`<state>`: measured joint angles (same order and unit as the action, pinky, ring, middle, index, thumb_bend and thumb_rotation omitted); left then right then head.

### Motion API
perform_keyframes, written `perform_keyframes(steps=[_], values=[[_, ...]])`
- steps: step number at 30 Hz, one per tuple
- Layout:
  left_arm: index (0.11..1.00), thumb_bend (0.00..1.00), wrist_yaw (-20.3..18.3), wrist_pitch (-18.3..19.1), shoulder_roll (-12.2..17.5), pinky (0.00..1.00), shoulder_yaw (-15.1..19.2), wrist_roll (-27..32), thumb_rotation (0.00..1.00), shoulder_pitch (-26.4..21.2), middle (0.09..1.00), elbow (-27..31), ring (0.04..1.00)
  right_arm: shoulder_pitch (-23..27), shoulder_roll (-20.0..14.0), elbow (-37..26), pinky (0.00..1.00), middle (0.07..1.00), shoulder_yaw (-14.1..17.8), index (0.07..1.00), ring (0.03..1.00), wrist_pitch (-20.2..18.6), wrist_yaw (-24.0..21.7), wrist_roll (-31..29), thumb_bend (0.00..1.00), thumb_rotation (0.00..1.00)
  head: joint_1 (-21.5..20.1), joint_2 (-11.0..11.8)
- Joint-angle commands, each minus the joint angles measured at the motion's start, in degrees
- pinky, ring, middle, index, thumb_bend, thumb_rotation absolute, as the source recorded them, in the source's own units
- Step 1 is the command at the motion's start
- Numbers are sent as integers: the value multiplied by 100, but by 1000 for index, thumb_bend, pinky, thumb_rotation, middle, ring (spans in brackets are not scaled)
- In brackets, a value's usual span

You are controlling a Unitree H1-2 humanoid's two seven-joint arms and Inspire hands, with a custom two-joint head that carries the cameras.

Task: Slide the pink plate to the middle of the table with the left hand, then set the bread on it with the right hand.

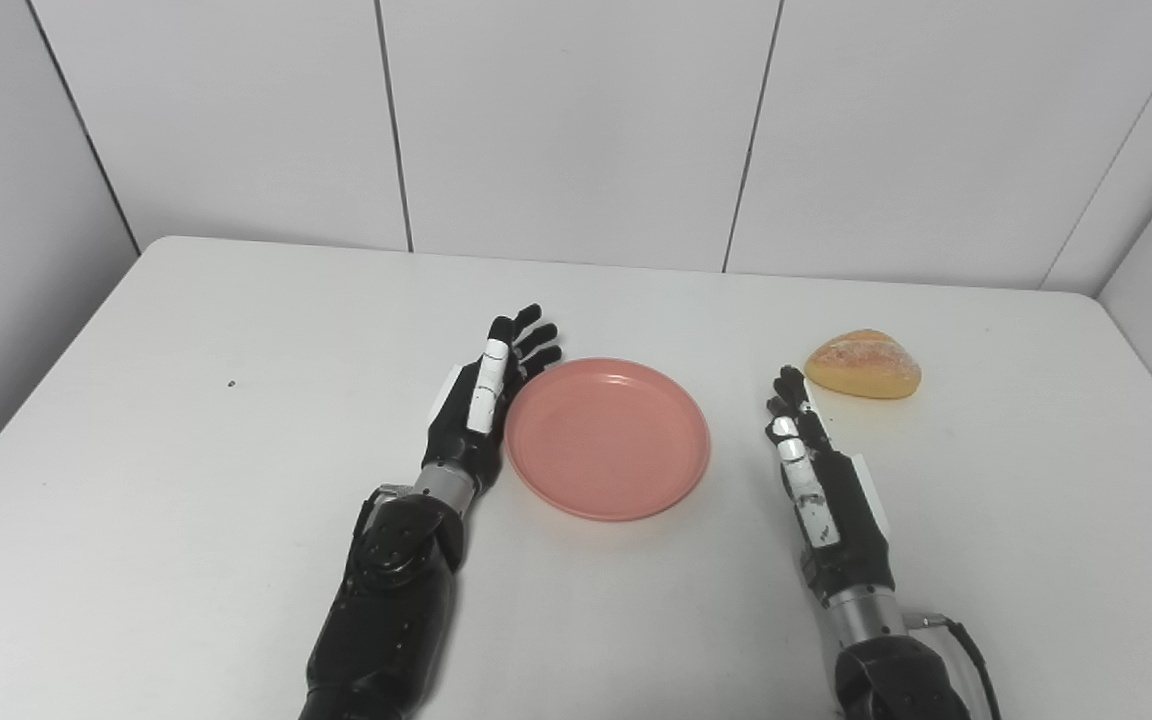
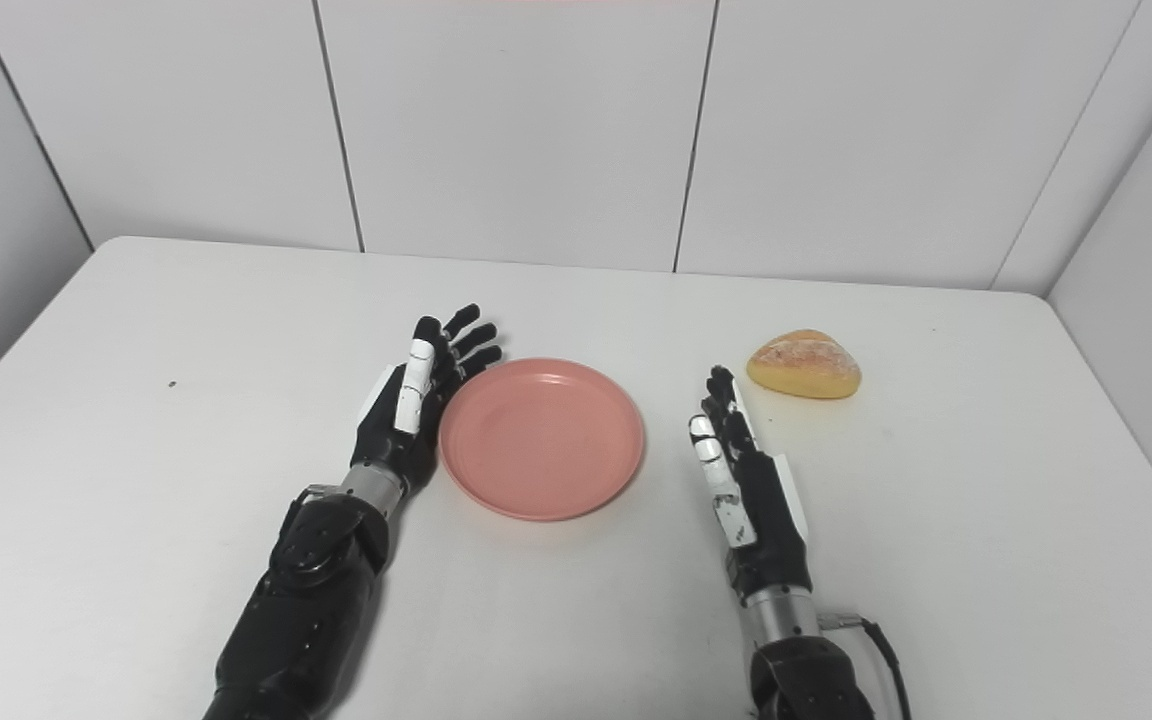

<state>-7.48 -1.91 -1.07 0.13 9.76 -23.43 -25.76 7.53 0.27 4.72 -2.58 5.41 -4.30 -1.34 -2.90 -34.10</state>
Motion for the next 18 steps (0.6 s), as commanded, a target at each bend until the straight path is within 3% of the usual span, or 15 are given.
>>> perform_keyframes(steps=[1, 18], values=[[906, 784, -64, 74, -84, 966, -63, -31, 1000, 6, 897, 20, 875, -19, 4, 5, 1000, 997, 7, 986, 1000, 199, -7, -33, 621, 869, -8, 1], [909, 790, -149, 242, -157, 1000, -59, 96, 1000, 157, 910, 209, 899, -15, -1, -28, 1000, 1000, 26, 996, 1000, 222, -15, -68, 635, 882, -89, -46]])
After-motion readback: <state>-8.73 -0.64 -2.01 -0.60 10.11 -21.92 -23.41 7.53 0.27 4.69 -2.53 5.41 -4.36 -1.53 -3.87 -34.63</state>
